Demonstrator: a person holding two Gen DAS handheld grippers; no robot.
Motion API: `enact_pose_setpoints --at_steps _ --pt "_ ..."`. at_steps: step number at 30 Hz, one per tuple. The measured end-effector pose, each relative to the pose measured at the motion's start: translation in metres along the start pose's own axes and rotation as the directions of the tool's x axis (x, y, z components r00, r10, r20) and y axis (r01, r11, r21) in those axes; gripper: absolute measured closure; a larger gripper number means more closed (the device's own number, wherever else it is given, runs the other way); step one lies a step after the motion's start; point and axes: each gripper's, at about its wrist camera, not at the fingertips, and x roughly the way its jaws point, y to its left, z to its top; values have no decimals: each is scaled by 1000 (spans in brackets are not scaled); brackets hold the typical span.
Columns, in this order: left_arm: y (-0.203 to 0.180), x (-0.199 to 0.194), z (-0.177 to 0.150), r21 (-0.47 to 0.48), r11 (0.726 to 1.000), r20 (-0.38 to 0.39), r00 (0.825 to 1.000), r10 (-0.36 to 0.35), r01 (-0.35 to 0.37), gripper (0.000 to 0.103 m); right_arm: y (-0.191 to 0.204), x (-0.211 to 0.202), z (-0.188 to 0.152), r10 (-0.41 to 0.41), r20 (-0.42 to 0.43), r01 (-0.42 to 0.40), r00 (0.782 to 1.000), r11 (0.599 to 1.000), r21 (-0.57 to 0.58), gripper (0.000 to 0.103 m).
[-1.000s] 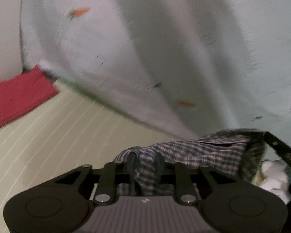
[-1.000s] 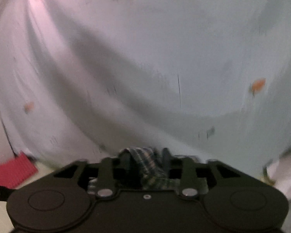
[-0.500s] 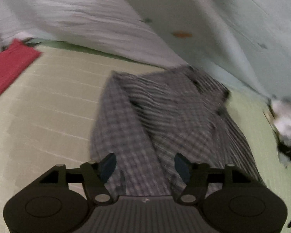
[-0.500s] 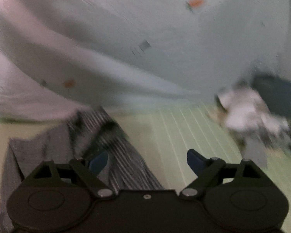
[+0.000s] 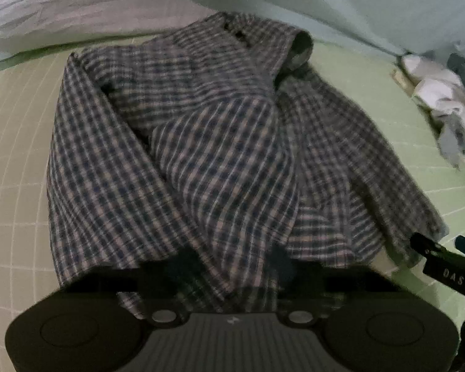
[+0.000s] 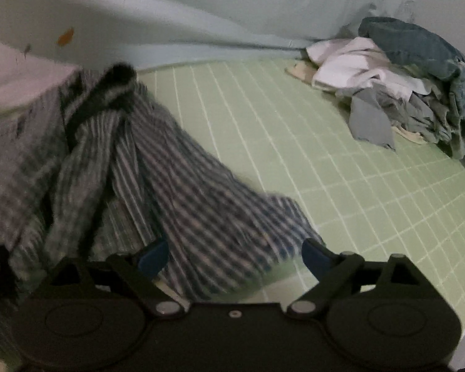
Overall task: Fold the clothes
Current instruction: 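Lay the checked shirt on the mat and release both grippers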
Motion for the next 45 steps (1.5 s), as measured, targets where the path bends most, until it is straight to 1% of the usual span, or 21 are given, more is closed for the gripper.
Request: enact_pose_setpoints --at_steps 1,2,7,11,13,15,16,19,21,25,27,30,32,34,35,36,37,38,39,42,45 --pt "4 -3 2 -16 1000 8 1000 -2 2 94 1 3 -2 -11 -15 11 1000 1000 -18 9" --pt "8 -7 3 -32 999 17 1000 -3 4 99 1 6 -3 -21 -28 20 999 999 -35 9" --pt "37 -35 17 -99 994 113 993 46 -35 101 -3 24 -3 -37 -93 30 995 997 -75 11" --pt "85 -72 34 -222 967 233 957 174 -121 101 -10 31 2 -21 -116 16 993 999 -50 18" --pt "118 -88 40 -340 924 275 920 278 -177 101 -13 34 5 -13 -117 9 993 999 -36 21" --pt "154 -103 45 -475 849 292 869 399 -231 101 -14 35 7 -6 -112 2 994 999 -38 29" --pt "170 -107 45 -531 801 278 836 473 -276 97 -15 36 9 -4 -110 0 994 999 -37 31" --pt "196 -115 44 -599 721 225 790 570 -349 78 -19 39 14 8 -108 -11 994 1000 -27 40" --pt "200 -115 37 -596 716 205 793 574 -364 61 -23 42 19 21 -105 -23 994 999 -22 52" --pt "183 -100 19 -526 760 183 822 540 -382 32 -22 47 33 24 -80 -32 997 995 -91 77" --pt "174 -92 6 -521 777 167 850 499 -353 29 -22 48 46 8 -40 -14 999 989 -144 92" --pt "164 -82 -13 -524 799 150 891 428 -295 24 -34 43 80 -66 99 82 993 982 -172 95" --pt "159 -76 -18 -527 806 152 904 401 -269 21 -45 34 108 -168 206 193 964 975 -108 95" --pt "152 -73 -23 -528 814 154 914 375 -244 18 -53 26 131 -268 285 288 920 957 -31 89" --pt "149 -69 -23 -528 819 156 922 354 -225 17 -54 22 141 -313 307 328 899 945 2 74" --pt "146 -66 -23 -527 824 158 929 334 -206 16 -53 20 146 -346 315 358 884 934 20 48" --pt "142 -63 -23 -527 829 160 936 313 -187 15 -49 18 148 -370 319 379 872 925 37 35" --pt "139 -60 -24 -527 833 162 943 292 -168 15 -42 16 146 -345 322 352 882 935 40 19" --pt "136 -57 -24 -527 837 164 948 271 -148 14 -35 14 143 -313 324 317 893 947 41 14" --pt "129 -47 -21 -513 850 158 959 235 -123 14 -10 18 124 -40 259 41 965 999 -1 1" --pt "122 -40 -17 -482 868 152 964 219 -121 10 20 31 100 182 152 -188 972 982 29 0"
